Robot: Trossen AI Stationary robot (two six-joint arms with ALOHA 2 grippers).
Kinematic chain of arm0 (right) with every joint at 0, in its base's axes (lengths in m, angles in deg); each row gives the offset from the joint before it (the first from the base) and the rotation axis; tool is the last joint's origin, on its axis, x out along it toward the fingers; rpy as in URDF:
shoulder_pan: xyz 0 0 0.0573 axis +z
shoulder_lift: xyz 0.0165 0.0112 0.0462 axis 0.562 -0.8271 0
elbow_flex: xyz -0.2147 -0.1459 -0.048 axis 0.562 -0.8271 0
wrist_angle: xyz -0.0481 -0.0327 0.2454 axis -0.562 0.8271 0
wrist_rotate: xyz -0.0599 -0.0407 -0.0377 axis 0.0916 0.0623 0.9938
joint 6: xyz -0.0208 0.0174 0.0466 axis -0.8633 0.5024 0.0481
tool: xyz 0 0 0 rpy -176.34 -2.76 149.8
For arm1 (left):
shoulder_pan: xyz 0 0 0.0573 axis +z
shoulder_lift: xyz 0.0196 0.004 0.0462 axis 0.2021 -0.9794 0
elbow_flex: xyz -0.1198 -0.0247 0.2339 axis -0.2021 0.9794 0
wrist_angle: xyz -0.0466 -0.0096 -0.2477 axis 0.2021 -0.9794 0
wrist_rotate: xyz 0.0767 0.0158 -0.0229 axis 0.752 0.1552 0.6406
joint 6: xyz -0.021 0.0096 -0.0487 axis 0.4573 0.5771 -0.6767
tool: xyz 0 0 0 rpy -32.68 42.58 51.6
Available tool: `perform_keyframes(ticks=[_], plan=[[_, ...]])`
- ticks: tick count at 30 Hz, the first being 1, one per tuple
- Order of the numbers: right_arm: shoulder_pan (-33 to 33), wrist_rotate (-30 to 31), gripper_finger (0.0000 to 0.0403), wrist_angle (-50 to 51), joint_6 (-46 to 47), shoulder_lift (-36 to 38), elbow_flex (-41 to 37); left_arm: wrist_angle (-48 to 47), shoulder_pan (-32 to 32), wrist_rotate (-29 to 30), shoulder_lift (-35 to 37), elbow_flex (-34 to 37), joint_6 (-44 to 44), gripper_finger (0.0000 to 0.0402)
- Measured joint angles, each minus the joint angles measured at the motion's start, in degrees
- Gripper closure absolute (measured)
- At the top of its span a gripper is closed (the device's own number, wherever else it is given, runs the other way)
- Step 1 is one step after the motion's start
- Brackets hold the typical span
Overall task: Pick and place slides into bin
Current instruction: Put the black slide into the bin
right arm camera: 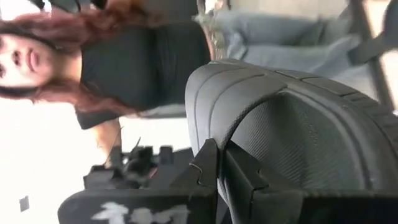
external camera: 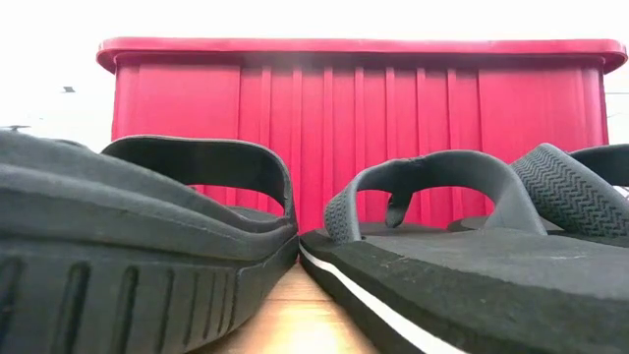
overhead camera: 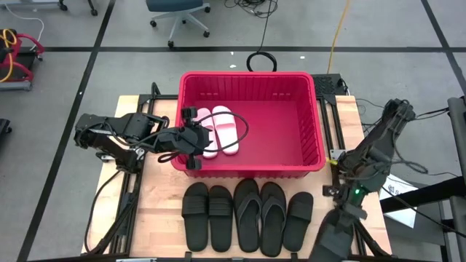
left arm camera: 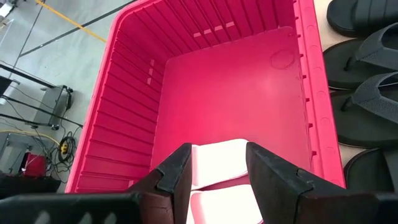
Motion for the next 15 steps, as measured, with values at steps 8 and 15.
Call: perform_keyframes(ticks=[8, 15], plan=[[-5.2, 4.4, 0.0403, 11.5, -11.7, 1.9, 11.7, 0.0, 0.0, 0.0, 0.0, 0.0, 0.0, 0.0254], [-12.2, 8.3, 0.0403, 21.0, -26.3, 2.2, 20.7, 0.0, 0.0, 0.0, 0.0, 0.0, -0.1, 0.0254]])
